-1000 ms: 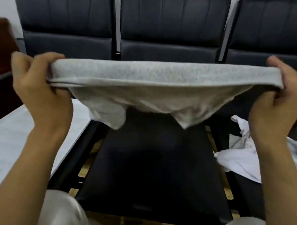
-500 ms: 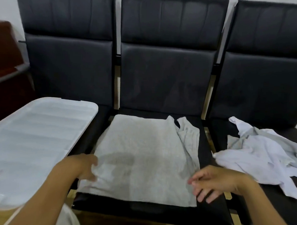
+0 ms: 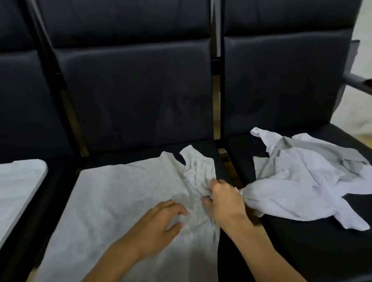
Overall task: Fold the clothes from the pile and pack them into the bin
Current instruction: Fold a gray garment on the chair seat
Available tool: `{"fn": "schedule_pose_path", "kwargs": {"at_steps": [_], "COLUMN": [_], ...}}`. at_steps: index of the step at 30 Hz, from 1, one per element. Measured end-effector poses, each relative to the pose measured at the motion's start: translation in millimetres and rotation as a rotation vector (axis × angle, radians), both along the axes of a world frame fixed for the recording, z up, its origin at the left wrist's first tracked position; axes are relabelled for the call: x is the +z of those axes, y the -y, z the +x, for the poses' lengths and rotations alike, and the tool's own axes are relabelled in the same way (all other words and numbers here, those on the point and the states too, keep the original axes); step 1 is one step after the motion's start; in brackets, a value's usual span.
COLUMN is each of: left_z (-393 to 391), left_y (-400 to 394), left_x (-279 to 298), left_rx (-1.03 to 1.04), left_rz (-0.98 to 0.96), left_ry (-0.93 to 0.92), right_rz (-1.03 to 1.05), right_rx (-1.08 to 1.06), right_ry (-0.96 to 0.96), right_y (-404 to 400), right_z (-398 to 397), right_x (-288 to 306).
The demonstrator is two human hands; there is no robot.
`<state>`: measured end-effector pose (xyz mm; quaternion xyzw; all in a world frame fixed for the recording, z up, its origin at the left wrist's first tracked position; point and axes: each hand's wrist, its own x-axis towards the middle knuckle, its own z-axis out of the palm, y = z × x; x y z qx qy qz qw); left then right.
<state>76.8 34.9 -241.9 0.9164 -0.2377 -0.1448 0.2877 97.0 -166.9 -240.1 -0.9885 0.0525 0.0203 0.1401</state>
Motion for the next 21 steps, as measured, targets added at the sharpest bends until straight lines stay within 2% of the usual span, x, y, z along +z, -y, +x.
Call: {"fn": "schedule_pose_path", "kwargs": {"at_steps": [2,5,8,11,13,15,17,19,21], "left_z": [26,65,107,139,156,170,178,181,182], "left_y": [18,47,77,98,110,122,136,151,166], "left_x": [-4,-3,-5,-10,-11,-8,-2,0,0], "left_rx": [0.077,0.196,0.147,0.08,0.072,0.044,0.007,0.014,0.006], "left_rz": [-0.085,-0.185,-0.093,0.083,0.201,0.363,0.536,0.483,0.327], "left_ry": [0.034,0.02,-0.043,-0.05,-0.056,-0.06,0.072,0.233,0.225], "right_rz": [0.151,0.667,1.365,1.689,1.726,1.686,1.58,1.475,1.399], "right_rx": [-0.094,-0.356,-0.574,-0.571,-0.532,-0.633,-0.73,-0.761,-0.75], "right_ry": [0.03,-0.052,-0.309,-0.344,-0.311,-0.182,-0.039,0.062,0.083], "right_y": [13,41,65,86,100,119,134,146,157], "right_z": [5,15,22,18,10,3,-5,-12,-20], "right_x": [0,-1,-2,14,23,18,14,11,12]}}
